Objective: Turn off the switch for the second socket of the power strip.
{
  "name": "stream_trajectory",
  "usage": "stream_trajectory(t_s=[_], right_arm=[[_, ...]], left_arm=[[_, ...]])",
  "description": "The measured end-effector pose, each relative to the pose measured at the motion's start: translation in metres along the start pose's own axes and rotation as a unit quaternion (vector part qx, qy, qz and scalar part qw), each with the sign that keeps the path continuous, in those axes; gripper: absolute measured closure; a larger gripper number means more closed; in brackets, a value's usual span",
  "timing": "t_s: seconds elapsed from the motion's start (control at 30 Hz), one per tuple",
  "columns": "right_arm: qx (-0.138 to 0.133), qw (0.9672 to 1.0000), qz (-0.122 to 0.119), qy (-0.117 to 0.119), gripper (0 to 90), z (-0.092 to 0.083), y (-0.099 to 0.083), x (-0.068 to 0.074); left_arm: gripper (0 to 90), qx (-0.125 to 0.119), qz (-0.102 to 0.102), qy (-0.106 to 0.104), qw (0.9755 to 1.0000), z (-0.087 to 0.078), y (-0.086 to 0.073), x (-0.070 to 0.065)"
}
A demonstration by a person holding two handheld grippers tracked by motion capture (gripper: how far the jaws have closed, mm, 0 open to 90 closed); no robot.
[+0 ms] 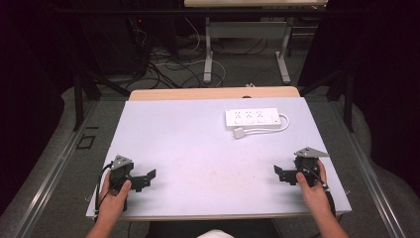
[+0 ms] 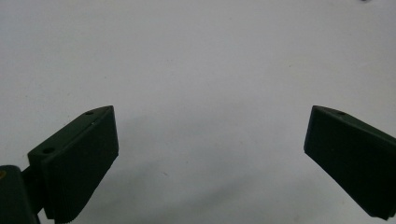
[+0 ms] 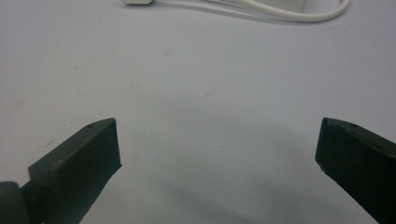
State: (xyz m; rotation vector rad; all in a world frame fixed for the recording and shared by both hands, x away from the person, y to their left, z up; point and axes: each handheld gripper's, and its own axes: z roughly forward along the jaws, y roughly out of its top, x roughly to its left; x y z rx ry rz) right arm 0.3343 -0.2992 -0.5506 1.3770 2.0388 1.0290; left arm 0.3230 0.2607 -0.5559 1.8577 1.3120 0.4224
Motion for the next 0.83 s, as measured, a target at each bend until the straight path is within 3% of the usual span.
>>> stream_trajectory(t_s=[0.33, 0.83], right_arm=[[0.002, 0.9999, -0.001, -0.01, 0.0, -0.001, -0.005, -0.005], [0.01, 0.9996, 0.023, -0.012, 0.0, -0.003, -0.012, -0.014]], left_arm=[[2.9, -0.001, 0.001, 0.001, 1.0, -0.001, 0.0, 0.0], [3.0, -0.003, 0.004, 0.001, 1.0, 0.002, 0.001, -0.001]])
